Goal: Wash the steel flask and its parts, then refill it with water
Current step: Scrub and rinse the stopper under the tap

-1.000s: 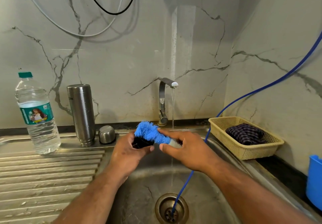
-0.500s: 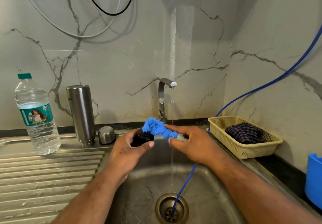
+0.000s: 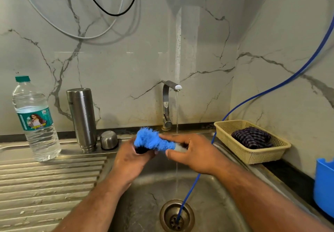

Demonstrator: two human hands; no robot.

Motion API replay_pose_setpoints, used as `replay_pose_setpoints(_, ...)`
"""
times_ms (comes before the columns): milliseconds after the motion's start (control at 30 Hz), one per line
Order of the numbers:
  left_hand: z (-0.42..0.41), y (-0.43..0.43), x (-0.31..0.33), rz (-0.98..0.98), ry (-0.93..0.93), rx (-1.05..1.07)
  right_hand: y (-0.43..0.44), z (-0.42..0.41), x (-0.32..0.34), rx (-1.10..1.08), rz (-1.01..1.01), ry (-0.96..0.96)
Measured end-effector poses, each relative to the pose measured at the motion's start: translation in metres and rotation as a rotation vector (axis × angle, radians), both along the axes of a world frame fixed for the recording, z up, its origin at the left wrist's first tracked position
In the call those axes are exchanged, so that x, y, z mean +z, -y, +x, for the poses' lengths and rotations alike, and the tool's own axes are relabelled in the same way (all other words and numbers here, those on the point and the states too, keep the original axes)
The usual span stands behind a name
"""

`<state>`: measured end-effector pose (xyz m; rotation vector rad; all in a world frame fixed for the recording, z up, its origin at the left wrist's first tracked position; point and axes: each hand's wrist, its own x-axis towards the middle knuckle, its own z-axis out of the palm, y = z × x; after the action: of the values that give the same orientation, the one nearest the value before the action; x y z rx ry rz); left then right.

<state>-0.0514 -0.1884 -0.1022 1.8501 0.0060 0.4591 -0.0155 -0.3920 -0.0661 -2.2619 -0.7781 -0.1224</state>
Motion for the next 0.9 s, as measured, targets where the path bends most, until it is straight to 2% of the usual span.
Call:
replay_pose_setpoints(100, 0.002, -0.005, -0.001, -0.042, -0.002, -0.014, 0.006, 0.004, 0.003, -0.113, 0.01, 0.014)
replay_pose_setpoints(167, 0.003, -0.001, -0.001, -0.09, 0.0, -0.051, 0.005, 0.003, 0.001, -0.077, 0.058, 0.01)
replay_pose_setpoints(233, 0.005, 0.002, 0.001, -0.298, 0.0, -0.109, 0.004, 0.003, 0.004, -0.057, 0.14, -0.025)
replay_pose_setpoints(333, 0.006, 0.001, 0.008, -0.743, -0.041, -0.248, 0.006, 0.002, 0.007, -0.084, 0.173, 0.01)
replay_pose_setpoints(400, 0.004, 0.0, 0.011, -0.857, -0.057, -0.271, 0.002, -0.001, 0.003, -0.017, 0.197, -0.004)
replay_pose_setpoints(533, 0.003, 0.002, 0.009, -0.8, -0.045, -0.235, -0.004, -0.005, 0.003, -0.047, 0.238, -0.005)
replay_pose_setpoints(633, 0.005, 0.003, 0.012, -0.867, -0.003, -0.218, -0.005, -0.007, 0.0, -0.001, 0.255, -0.009)
replay_pose_setpoints(700, 0.003, 0.003, 0.014, -0.913, 0.005, -0.216, -0.004, -0.006, 0.002, -0.045, 0.243, 0.015)
replay_pose_setpoints(900, 0.004, -0.001, 0.012, -0.944, -0.012, -0.192, -0.002, -0.004, 0.0, -0.053, 0.225, 0.036)
